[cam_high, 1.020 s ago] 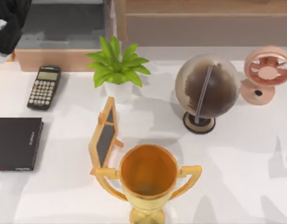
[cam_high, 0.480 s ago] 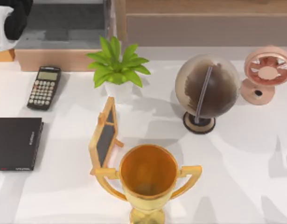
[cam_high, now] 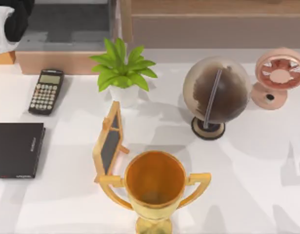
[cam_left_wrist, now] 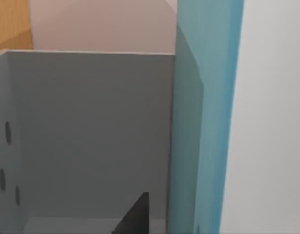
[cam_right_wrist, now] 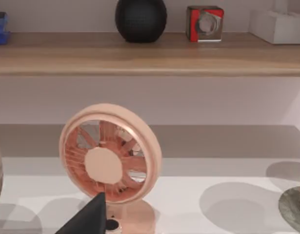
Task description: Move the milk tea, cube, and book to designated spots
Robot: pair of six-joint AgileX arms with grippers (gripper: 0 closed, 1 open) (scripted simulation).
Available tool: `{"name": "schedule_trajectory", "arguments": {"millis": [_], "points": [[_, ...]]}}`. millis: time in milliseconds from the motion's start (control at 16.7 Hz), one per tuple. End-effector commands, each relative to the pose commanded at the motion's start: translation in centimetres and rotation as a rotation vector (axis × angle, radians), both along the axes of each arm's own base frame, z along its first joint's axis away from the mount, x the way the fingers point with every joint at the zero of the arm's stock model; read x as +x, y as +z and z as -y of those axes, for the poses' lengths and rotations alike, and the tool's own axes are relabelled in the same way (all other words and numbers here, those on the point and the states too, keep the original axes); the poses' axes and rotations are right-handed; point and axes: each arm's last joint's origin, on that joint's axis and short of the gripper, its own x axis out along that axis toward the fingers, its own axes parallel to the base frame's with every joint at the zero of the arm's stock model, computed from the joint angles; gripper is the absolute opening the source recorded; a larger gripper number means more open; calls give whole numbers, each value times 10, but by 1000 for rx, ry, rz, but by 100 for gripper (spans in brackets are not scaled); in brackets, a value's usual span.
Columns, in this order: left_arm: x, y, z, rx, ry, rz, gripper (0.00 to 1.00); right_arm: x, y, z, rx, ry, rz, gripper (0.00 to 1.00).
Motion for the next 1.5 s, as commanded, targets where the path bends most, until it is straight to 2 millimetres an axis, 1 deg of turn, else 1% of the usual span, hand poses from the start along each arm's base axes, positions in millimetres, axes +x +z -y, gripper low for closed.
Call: {"name": "schedule_trajectory", "arguments": {"millis": [420,480,900,1020,1260,1500], "points": [[0,0,0,0,0,0,2,0,0,0,0,0,0,100],[0,0,0,0,0,0,0,0,0,0,0,0,0,100],[0,0,0,0,0,0,0,0,0,0,0,0,0,100],[-1,2,1,1,-2,3,0,0,0,0,0,0,0,100],[-9,10,0,1,-1,0,0,0,0,0,0,0,0,100],[-9,10,-1,2,1,2,0,0,0,0,0,0,0,100]]}}
